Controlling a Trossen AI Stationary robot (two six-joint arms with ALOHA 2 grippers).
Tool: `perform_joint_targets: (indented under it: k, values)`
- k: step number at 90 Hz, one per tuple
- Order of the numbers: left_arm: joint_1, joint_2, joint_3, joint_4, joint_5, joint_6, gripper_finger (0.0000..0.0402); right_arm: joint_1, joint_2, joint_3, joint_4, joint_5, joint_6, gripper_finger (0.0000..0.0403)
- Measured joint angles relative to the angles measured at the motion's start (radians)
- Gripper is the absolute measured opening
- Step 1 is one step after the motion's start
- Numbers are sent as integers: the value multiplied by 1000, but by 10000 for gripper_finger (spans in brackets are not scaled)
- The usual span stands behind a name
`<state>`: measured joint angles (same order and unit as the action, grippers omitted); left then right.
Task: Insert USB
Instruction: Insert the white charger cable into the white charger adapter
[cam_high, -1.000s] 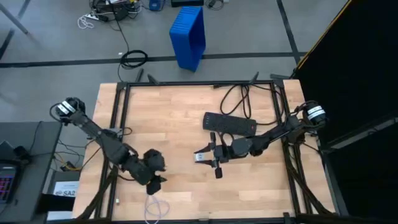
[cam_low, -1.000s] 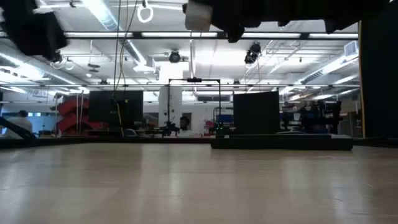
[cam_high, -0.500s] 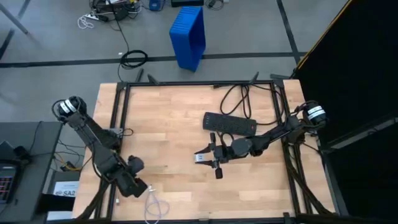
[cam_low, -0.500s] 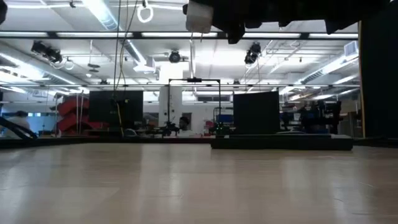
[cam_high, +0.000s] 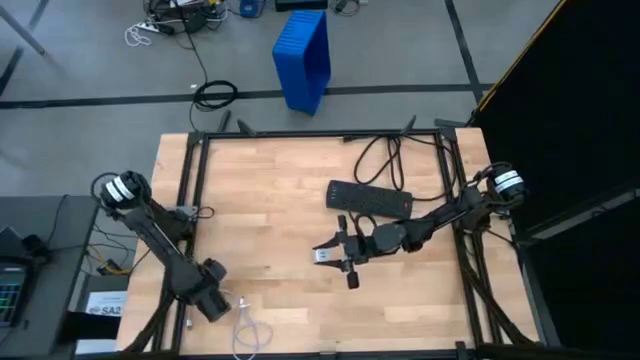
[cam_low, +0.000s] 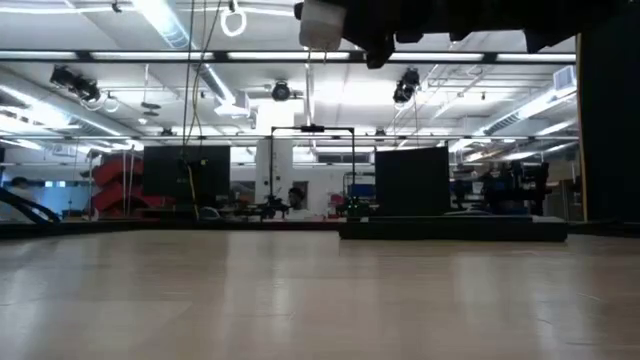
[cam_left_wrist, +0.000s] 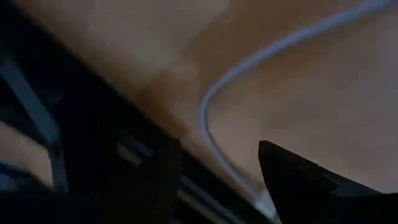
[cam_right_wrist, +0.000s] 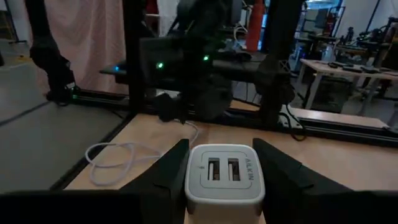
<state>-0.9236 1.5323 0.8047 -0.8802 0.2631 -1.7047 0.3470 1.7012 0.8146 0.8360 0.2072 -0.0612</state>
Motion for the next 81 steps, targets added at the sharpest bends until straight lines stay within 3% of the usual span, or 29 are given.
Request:
perform_joint_targets:
  k: [11, 36, 54, 73, 81]
  values:
    - [0, 0, -6, 63, -85, 72, 202, 0, 0, 0, 0, -1, 0, 118]
    - [4, -9, -97, 105, -79, 109, 183, 0, 0, 0, 1, -13, -1, 118]
    - [4, -18, -119, 152, -106, 146, 128, 0, 0, 0, 1, -20, 0, 118]
    - [34, -21, -120, 163, -156, 239, 20, 0, 0, 0, 2, -19, 0, 118]
    - [68, -21, -120, 157, -184, 266, 9, 0, 0, 0, 5, -19, 0, 118]
